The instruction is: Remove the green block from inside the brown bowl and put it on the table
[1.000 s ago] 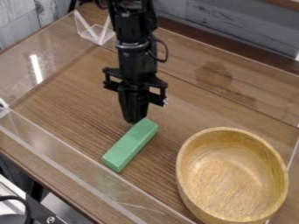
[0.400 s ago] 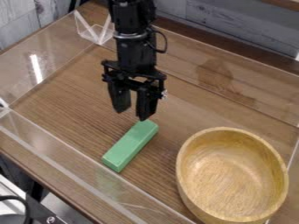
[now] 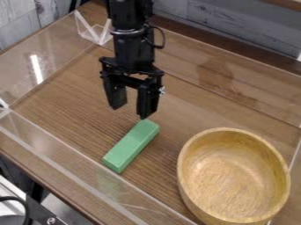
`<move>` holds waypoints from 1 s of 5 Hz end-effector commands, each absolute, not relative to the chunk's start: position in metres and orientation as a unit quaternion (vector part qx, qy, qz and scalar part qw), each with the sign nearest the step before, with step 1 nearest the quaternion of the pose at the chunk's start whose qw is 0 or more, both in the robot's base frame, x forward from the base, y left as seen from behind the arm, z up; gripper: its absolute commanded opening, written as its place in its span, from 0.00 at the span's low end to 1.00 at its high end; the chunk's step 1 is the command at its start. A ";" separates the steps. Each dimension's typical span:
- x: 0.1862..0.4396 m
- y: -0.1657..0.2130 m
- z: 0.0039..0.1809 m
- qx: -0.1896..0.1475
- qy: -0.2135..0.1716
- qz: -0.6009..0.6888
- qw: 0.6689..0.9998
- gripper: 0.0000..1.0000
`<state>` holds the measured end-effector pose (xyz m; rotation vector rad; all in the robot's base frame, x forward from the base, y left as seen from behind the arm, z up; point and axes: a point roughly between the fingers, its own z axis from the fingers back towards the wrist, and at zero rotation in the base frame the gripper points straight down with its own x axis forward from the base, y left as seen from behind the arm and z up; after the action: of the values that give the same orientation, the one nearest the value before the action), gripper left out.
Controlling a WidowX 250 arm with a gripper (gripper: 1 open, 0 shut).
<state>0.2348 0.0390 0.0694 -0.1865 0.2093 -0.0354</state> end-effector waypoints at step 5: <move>0.254 0.065 0.101 -0.082 0.046 -0.021 0.995 1.00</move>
<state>0.2484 0.0602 0.0880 -0.1809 0.1395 -0.0467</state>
